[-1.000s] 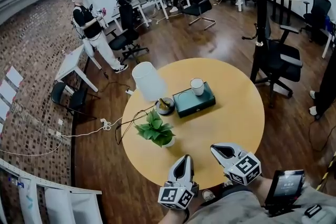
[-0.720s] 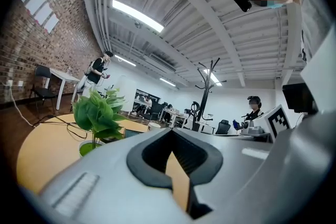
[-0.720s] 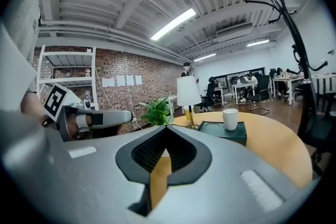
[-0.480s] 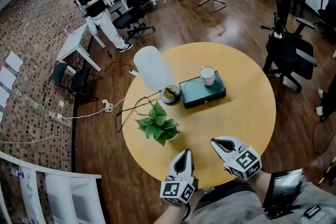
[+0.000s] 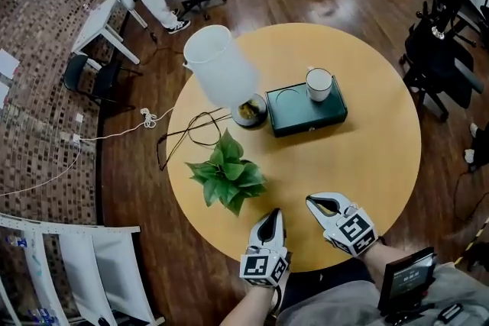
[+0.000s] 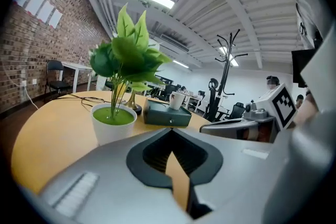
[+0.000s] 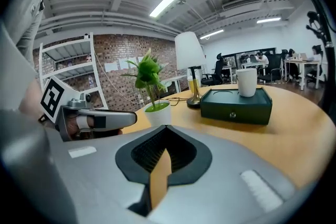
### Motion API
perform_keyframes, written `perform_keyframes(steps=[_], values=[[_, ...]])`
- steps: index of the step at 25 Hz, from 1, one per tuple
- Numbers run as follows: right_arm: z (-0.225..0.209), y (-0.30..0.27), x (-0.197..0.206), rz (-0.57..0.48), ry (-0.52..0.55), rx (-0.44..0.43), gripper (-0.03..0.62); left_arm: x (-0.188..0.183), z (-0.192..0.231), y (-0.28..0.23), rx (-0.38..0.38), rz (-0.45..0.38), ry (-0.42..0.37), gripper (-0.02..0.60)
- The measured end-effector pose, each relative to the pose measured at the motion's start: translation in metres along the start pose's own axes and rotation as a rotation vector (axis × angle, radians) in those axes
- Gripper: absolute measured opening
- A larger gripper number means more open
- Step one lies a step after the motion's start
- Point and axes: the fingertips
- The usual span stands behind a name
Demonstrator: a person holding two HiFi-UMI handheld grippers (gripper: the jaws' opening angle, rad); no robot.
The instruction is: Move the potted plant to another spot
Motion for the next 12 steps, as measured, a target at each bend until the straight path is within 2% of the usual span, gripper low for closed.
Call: perform_keyframes(steps=[5,12], values=[[-0.008,-0.023,0.01,0.036,-0.006,-0.017,0.0,0.016,0.019,-0.014,-0.029,0.026,0.02,0.0],[-0.01,-0.046,0.013,0.059,0.001,-0.045,0.0,0.028,0.049,-0.023,-0.102,0.038,0.003,0.002]])
Point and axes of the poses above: the fingertips, and each gripper's own axes: y backward along the fingers, z to its left, x out of its underside, and after that the axes turned 14 degrees about z, right-handed
